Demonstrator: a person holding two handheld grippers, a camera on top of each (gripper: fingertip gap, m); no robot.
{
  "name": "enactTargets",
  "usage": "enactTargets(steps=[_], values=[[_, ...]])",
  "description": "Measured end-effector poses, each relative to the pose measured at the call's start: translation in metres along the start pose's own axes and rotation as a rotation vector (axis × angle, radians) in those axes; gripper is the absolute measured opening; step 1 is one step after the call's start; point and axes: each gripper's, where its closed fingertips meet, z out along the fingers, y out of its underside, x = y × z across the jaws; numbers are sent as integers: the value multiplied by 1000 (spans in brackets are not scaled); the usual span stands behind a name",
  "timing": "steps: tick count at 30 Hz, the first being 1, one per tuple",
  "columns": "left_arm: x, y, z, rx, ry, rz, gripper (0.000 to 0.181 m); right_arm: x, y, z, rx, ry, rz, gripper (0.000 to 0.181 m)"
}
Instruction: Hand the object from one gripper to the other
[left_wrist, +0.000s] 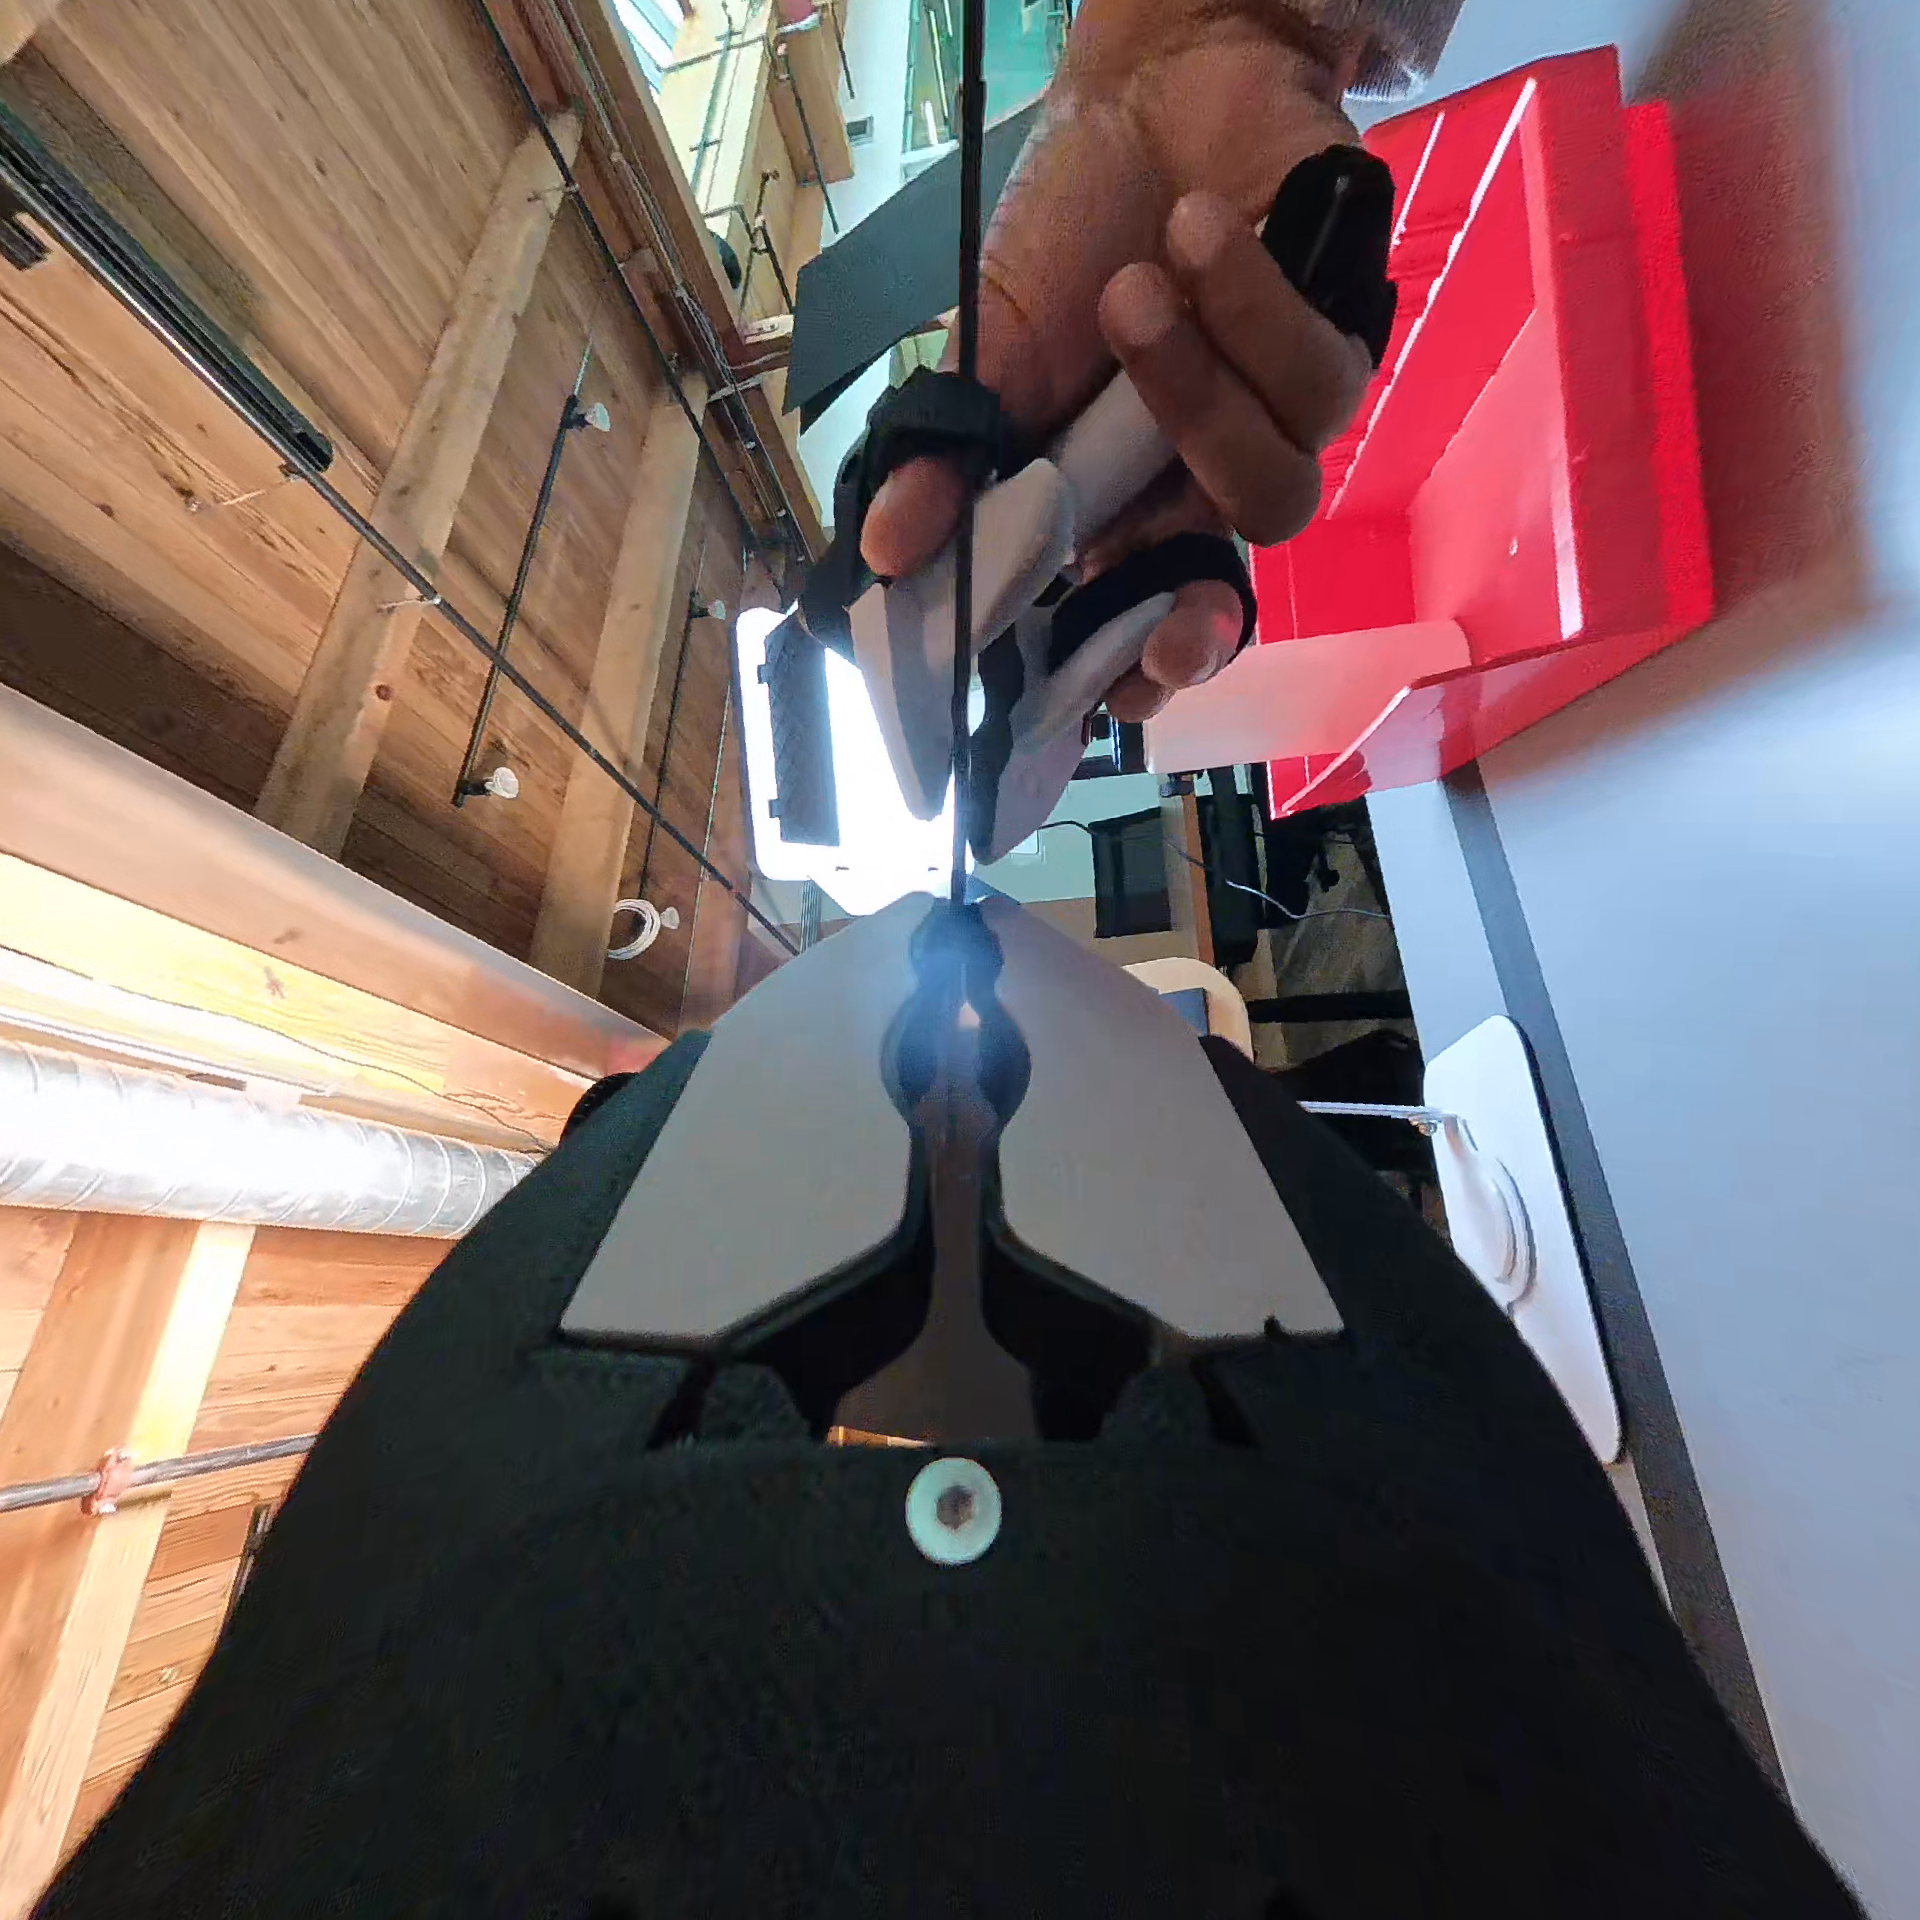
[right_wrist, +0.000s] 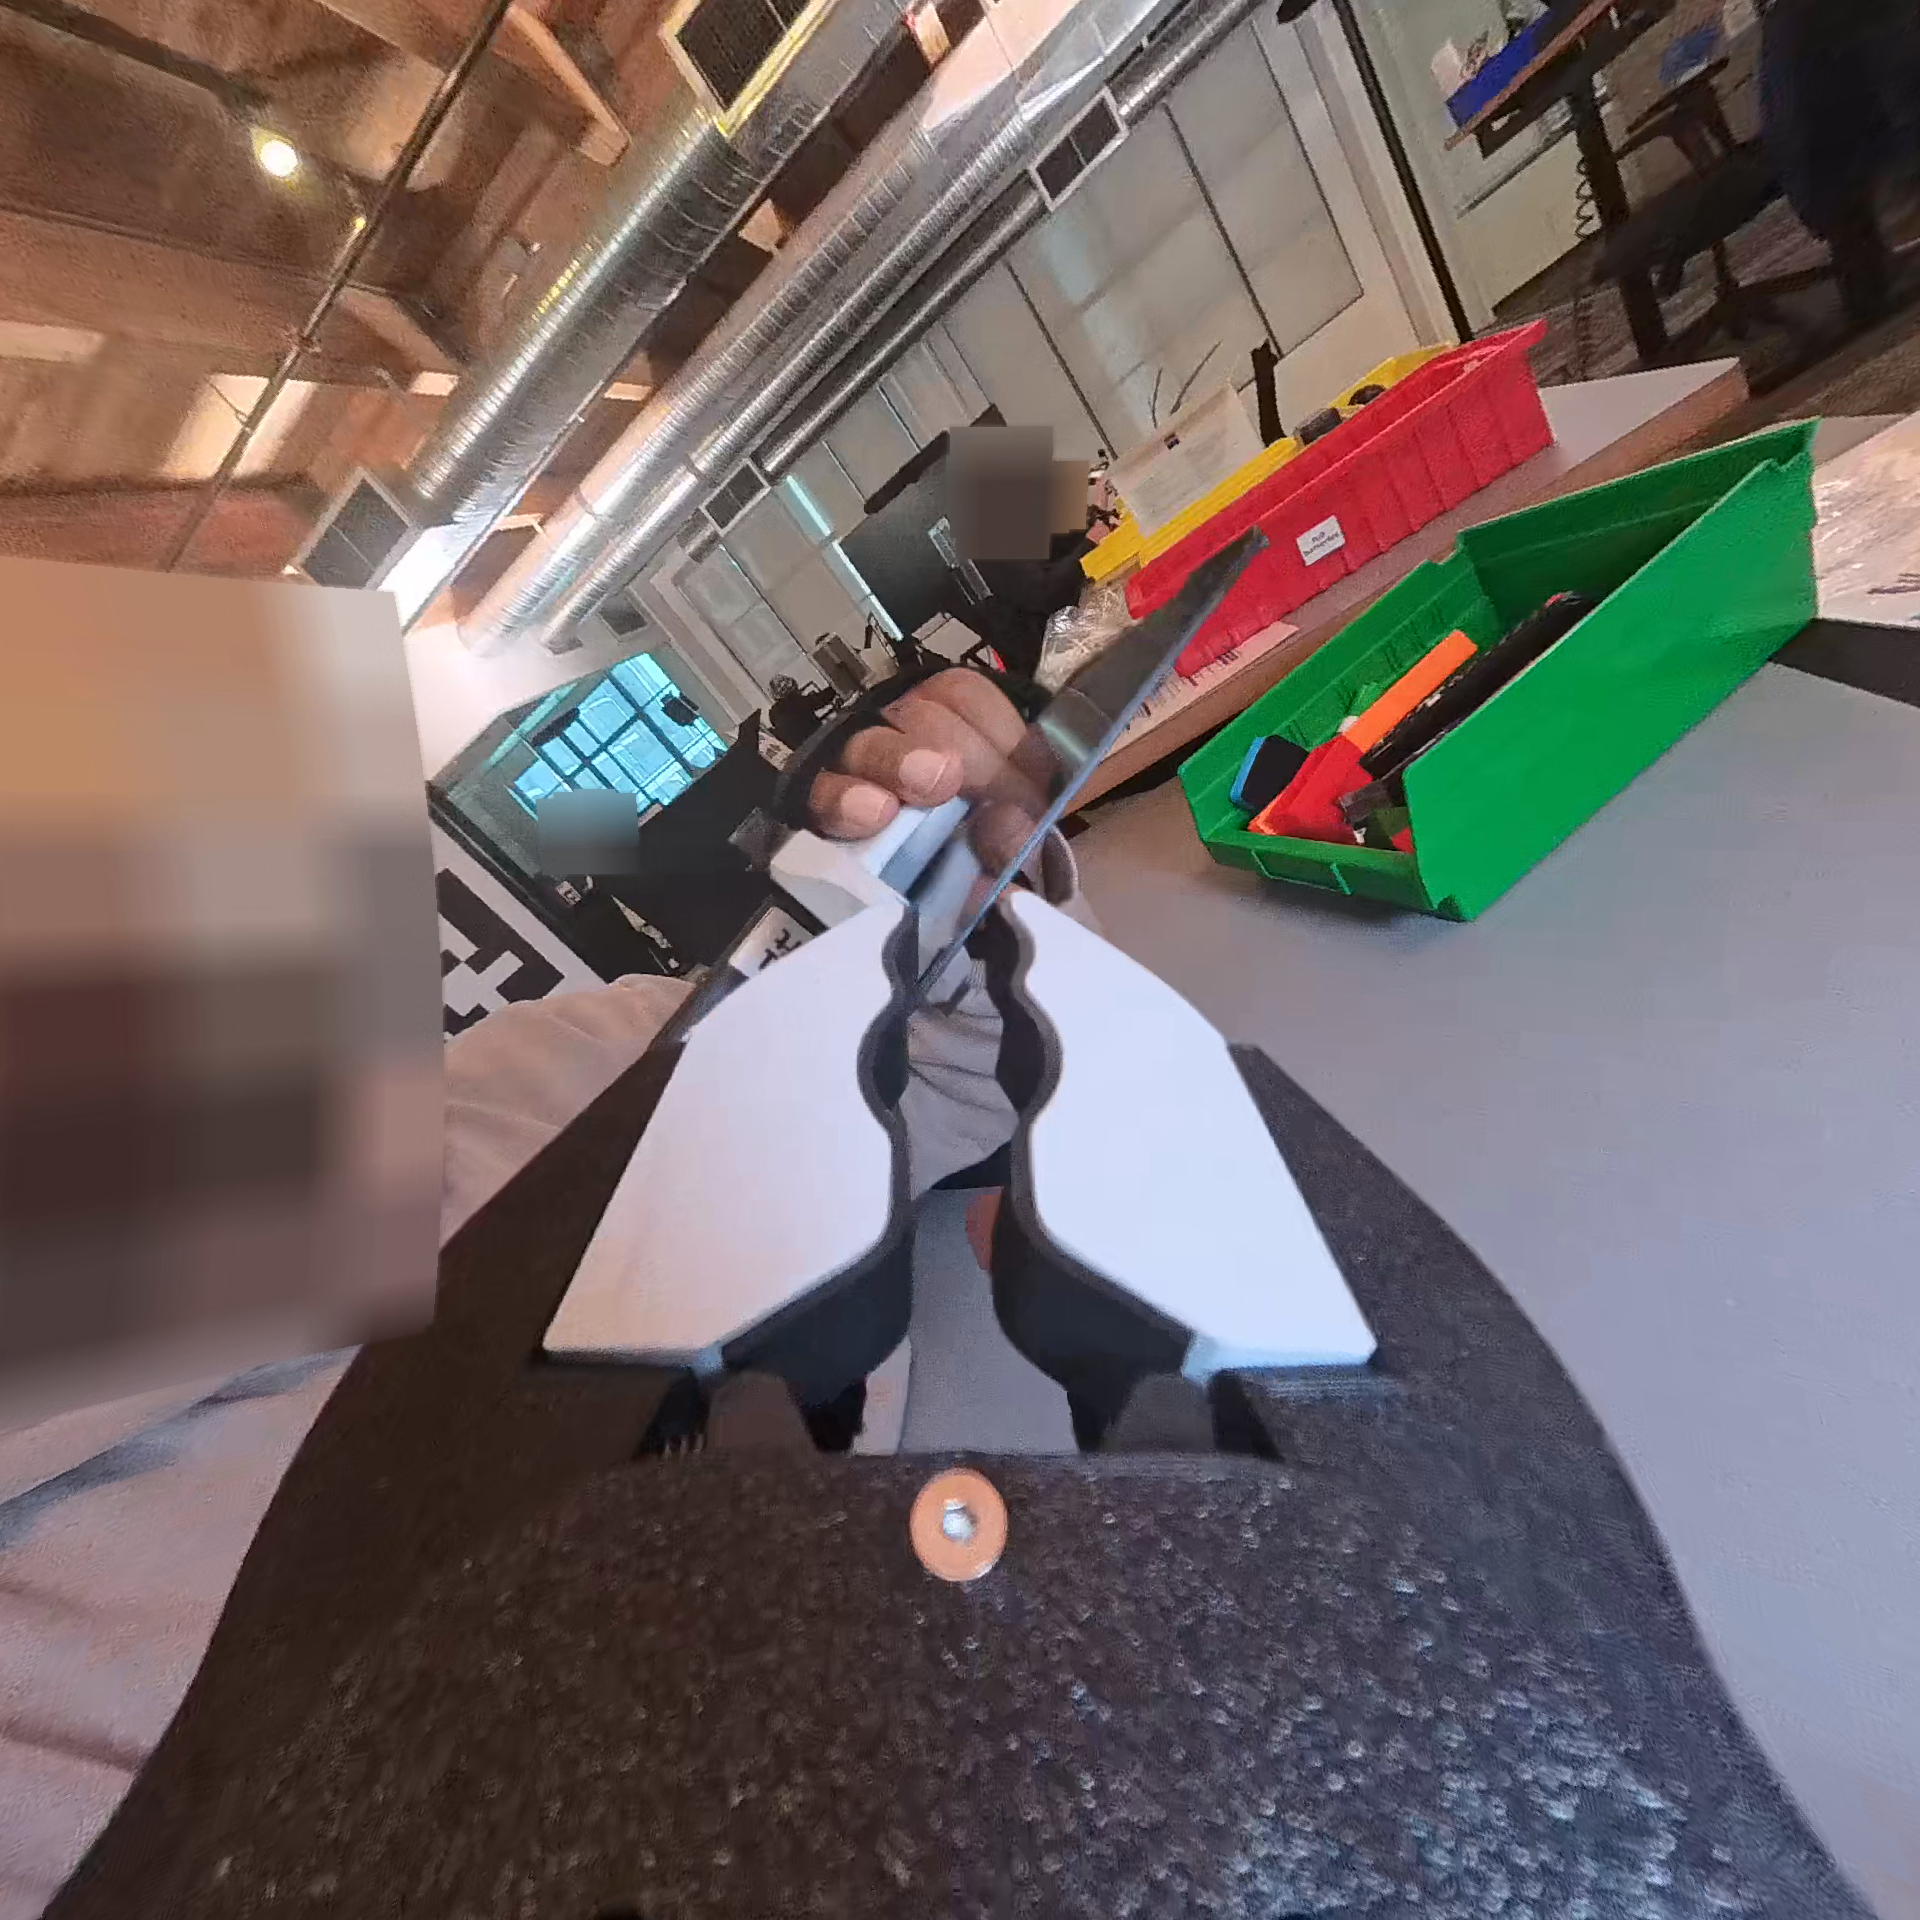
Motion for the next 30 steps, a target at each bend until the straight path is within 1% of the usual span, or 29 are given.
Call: enactTargets(steps=[3,4,6,8,11,12,15,16,17,18,20,22,23,24,25,26,27,28,30], values=[[-3,-1,-1,11,-24,-14,4,-1,2,-1,-10,-10,-33,6],[-6,2,0,-3,-39,-31,7,-4,-2,-1,16,-29,-44,5],[-17,9,-1,-39,-113,-57,17,-15,-10,-2,67,-70,-91,2],[-24,11,-4,-31,-144,-87,17,-22,-18,-4,114,-59,-170,1],[-30,16,-8,-7,-133,-231,22,-29,-24,-9,139,3,-332,1],[-33,18,-10,15,-132,-298,15,-35,-27,-12,154,0,-371,1],[-41,24,-15,103,-101,-587,19,-52,-42,-26,233,7,-445,1],[-45,23,-17,166,-87,-723,15,-58,-44,-30,242,9,-480,1],[-50,18,-19,250,-47,-898,13,-61,-45,-32,247,15,-505,1],[-56,13,-20,336,-2,-1095,15,-64,-46,-33,249,17,-527,2],[-62,3,-17,474,118,-1437,22,-68,-43,-29,244,14,-584,2],[-62,-8,-14,569,245,-1642,37,-67,-35,-20,206,47,-664,2],[-63,-9,-13,588,262,-1697,40,-64,-30,-15,170,71,-706,2],[-65,-10,-13,609,257,-1726,38,-60,-24,-11,124,95,-744,2],[-66,-10,-14,626,247,-1736,32,-55,-17,-6,82,118,-777,2],[-66,-10,-14,614,236,-1726,24,-51,-11,-2,42,132,-799,2],[-63,-7,-13,572,221,-1683,7,-48,-6,2,13,133,-804,2],[-60,-6,-14,543,211,-1611,2,-45,-4,3,-1,145,-802,3],[-54,-5,-15,475,223,-1479,2,-34,-3,3,-40,208,-814,4]])
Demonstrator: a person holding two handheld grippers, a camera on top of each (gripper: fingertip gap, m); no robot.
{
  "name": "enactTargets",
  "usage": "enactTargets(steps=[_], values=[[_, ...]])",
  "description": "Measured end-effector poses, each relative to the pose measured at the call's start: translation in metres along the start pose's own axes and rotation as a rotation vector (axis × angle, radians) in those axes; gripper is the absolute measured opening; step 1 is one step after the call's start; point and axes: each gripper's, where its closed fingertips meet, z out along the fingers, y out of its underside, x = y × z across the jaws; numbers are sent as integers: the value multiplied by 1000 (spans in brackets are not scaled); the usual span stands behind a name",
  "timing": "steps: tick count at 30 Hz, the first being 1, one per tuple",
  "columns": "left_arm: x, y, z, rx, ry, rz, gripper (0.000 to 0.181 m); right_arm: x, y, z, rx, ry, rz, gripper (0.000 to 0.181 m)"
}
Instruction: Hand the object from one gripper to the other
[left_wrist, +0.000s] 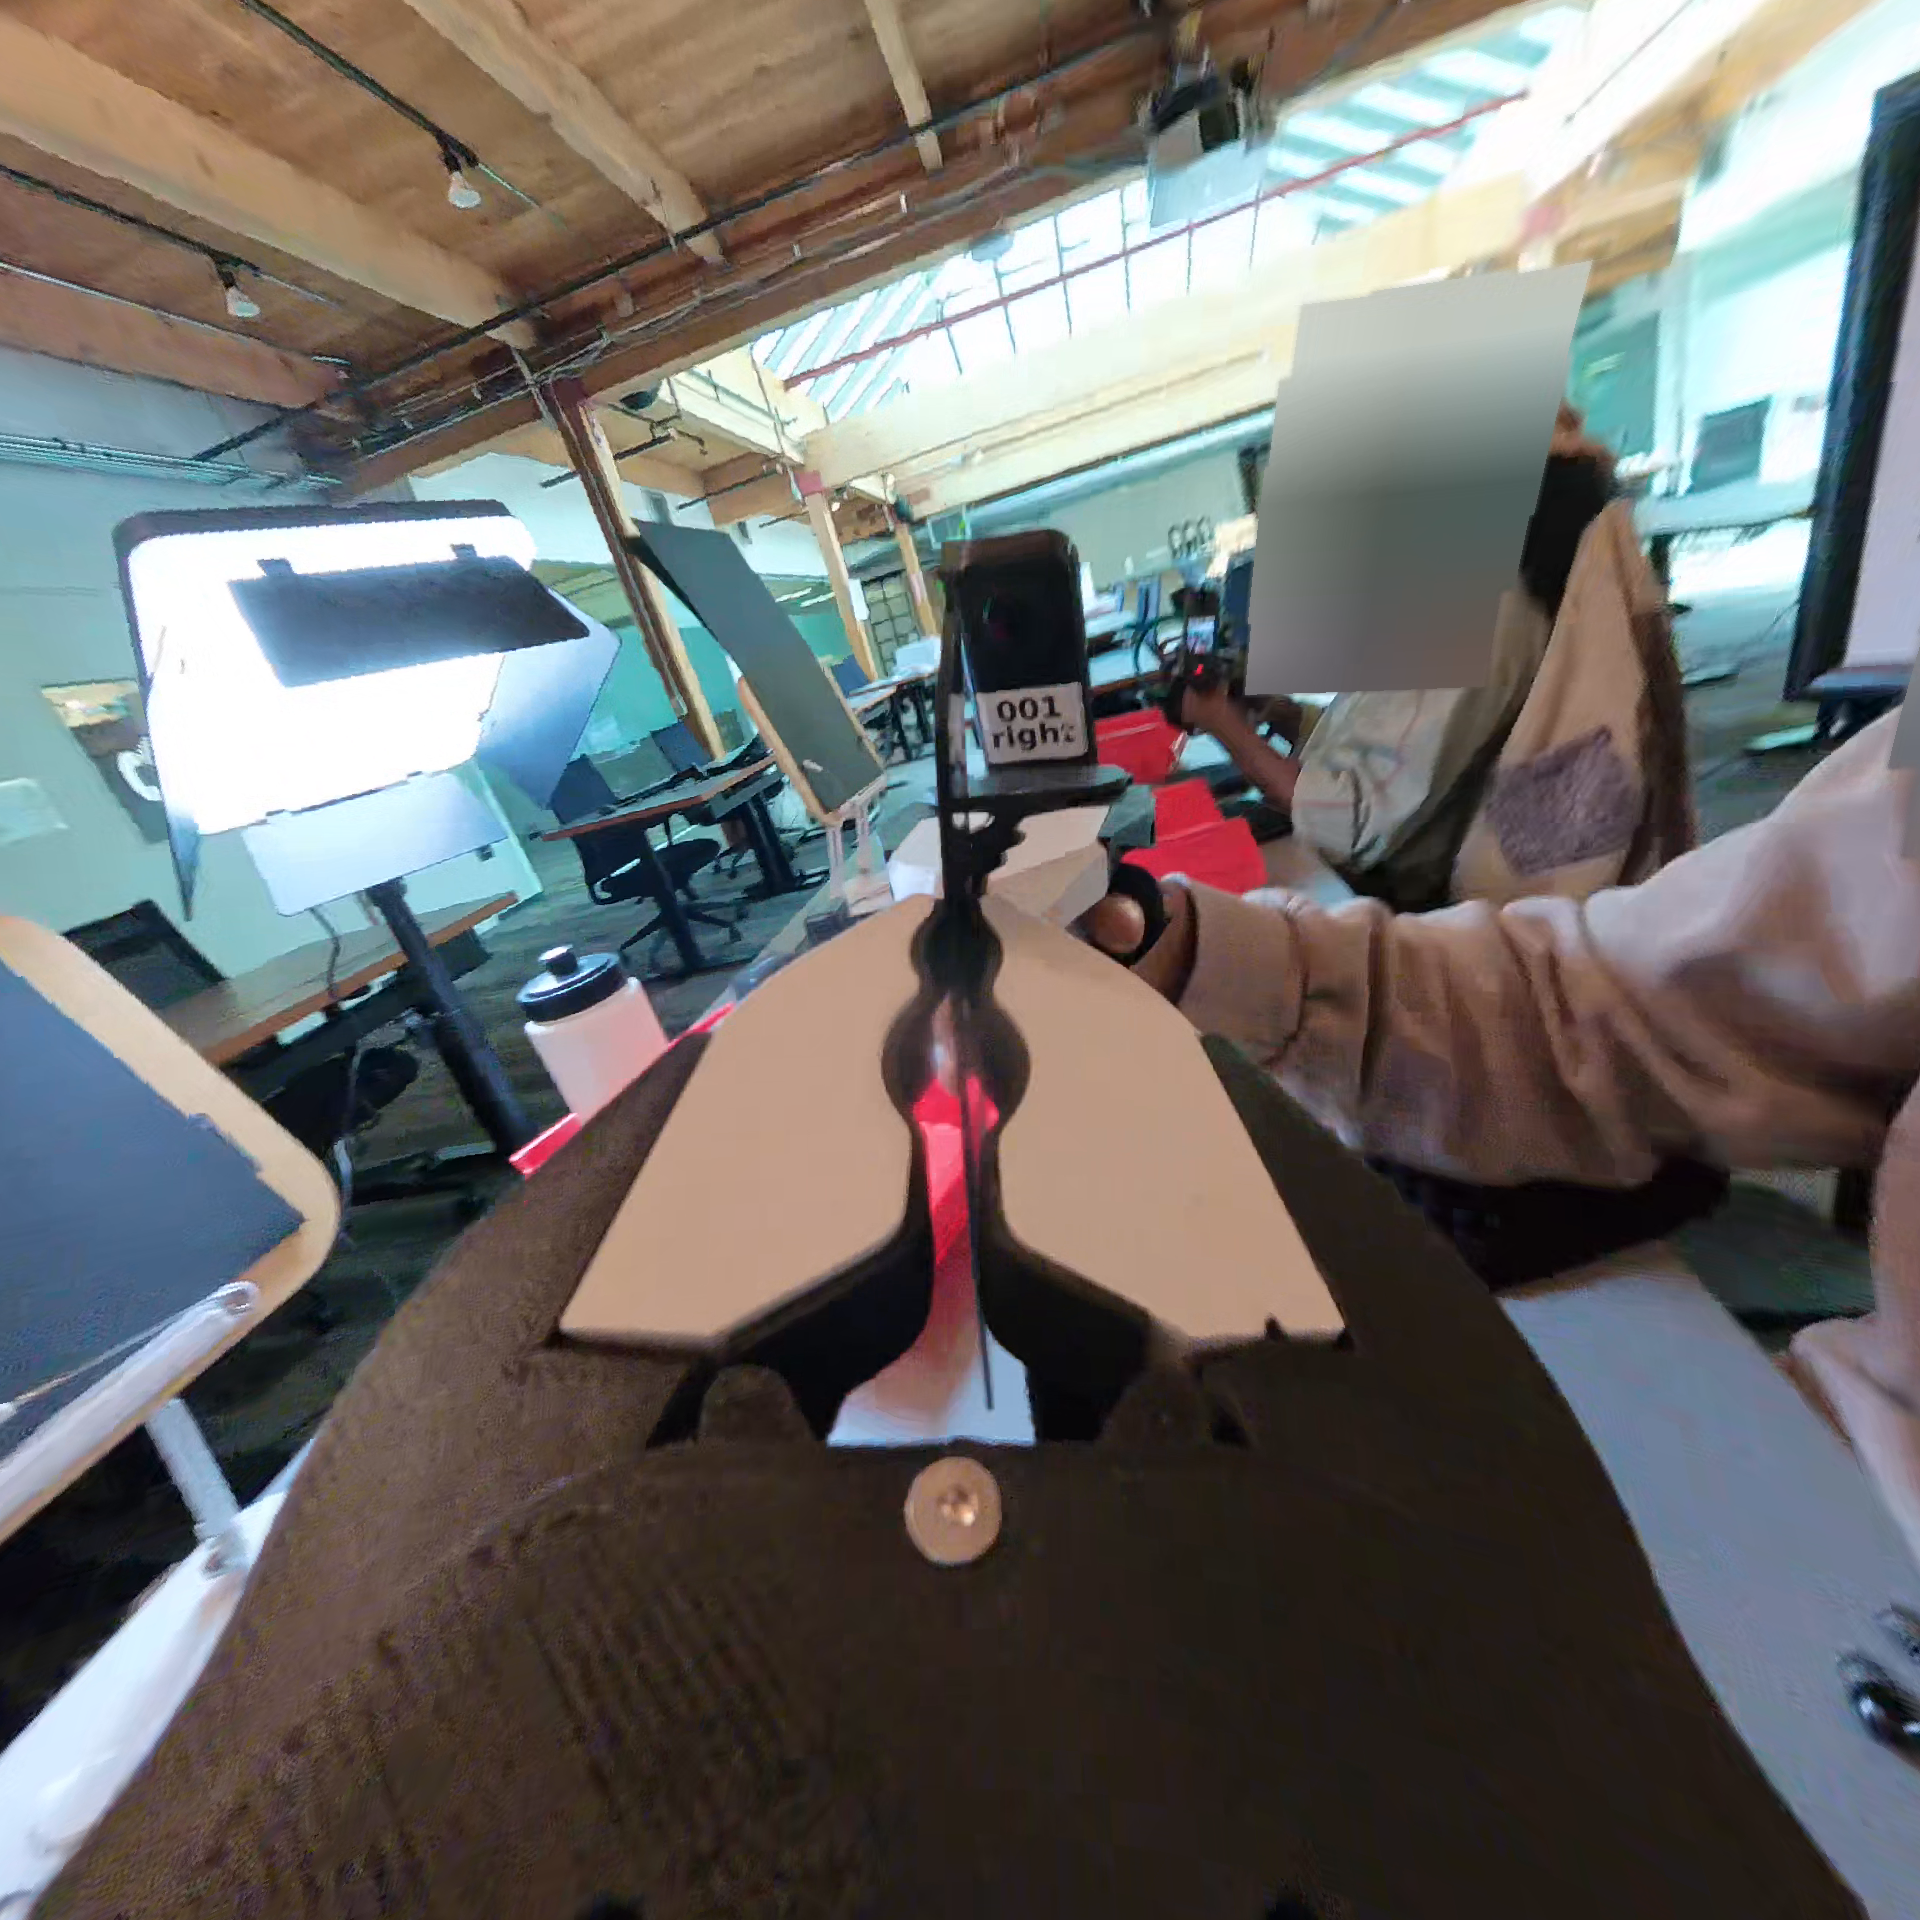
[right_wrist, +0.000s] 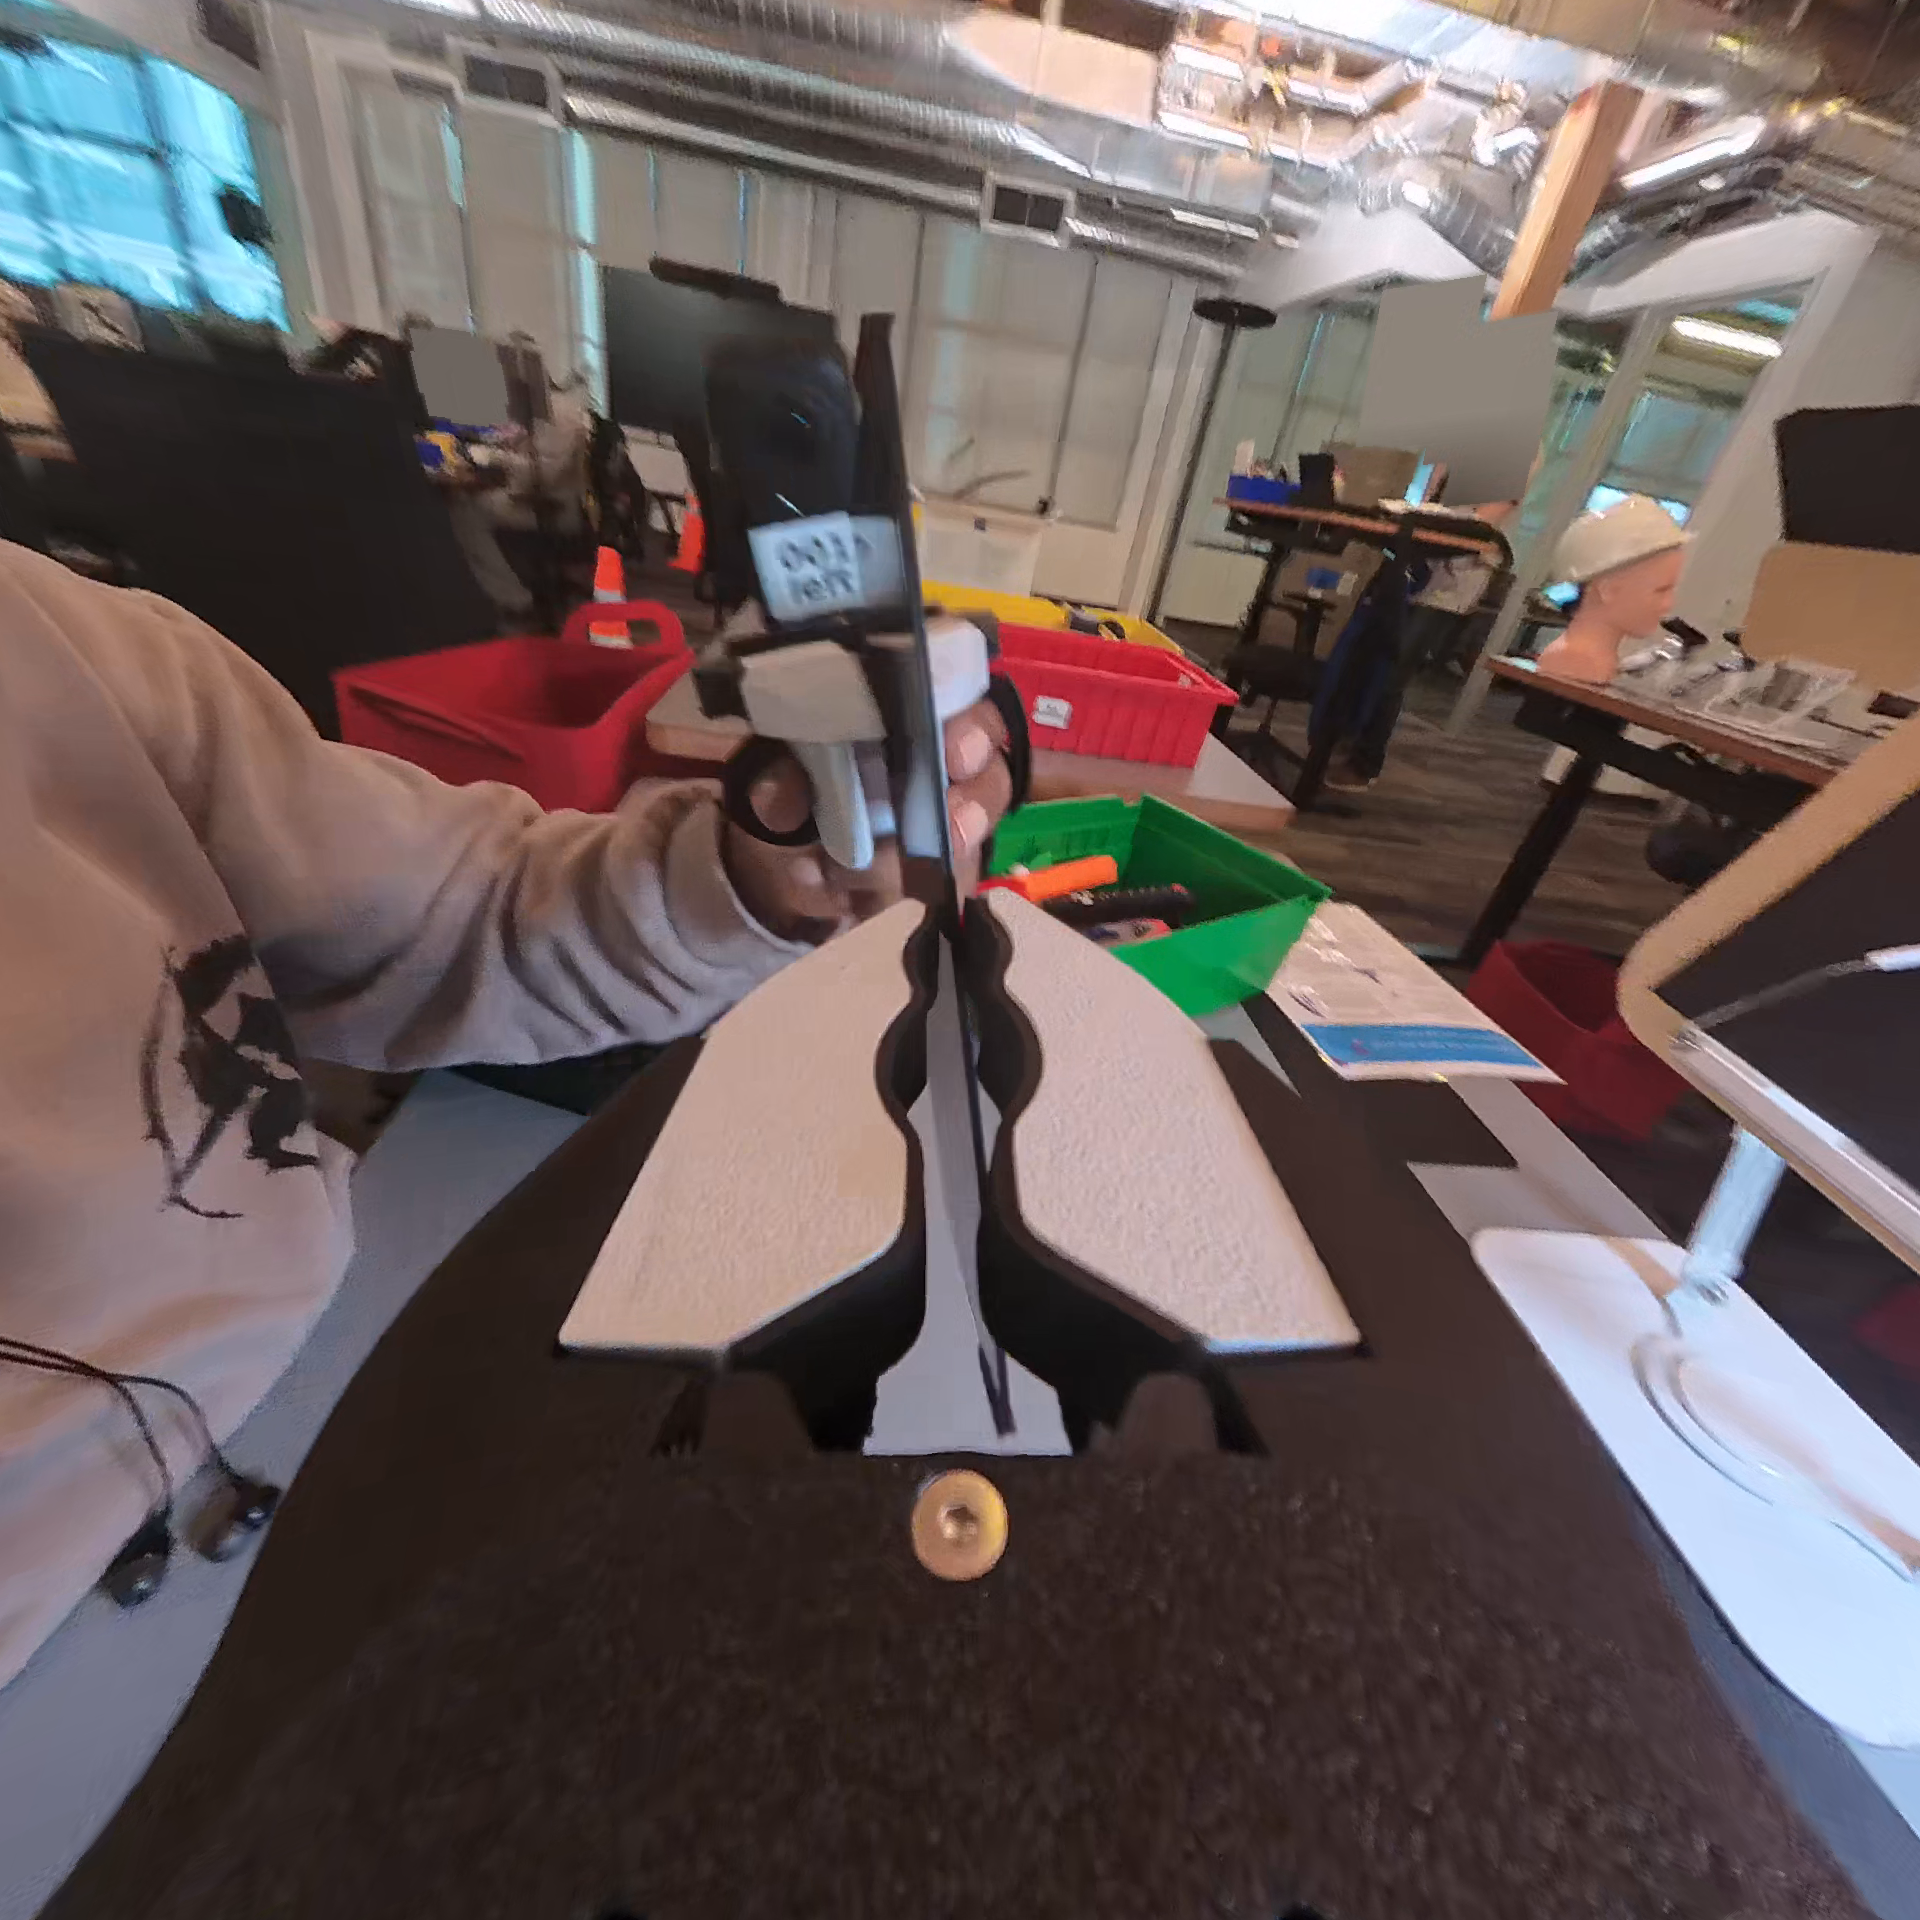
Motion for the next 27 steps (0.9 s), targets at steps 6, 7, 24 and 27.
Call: enactTargets(steps=[6,7,24,27], values=[[6,19,-1,-174,-18,323,2,8,-8,-12,-64,158,-213,23],[8,20,-1,-181,3,331,2,3,-10,-13,-88,160,-262,23],[3,22,-7,-203,27,242,9,-34,-17,3,-217,195,-666,2],[-5,12,-11,-155,38,20,20,-25,-26,-4,-210,304,-848,3]])
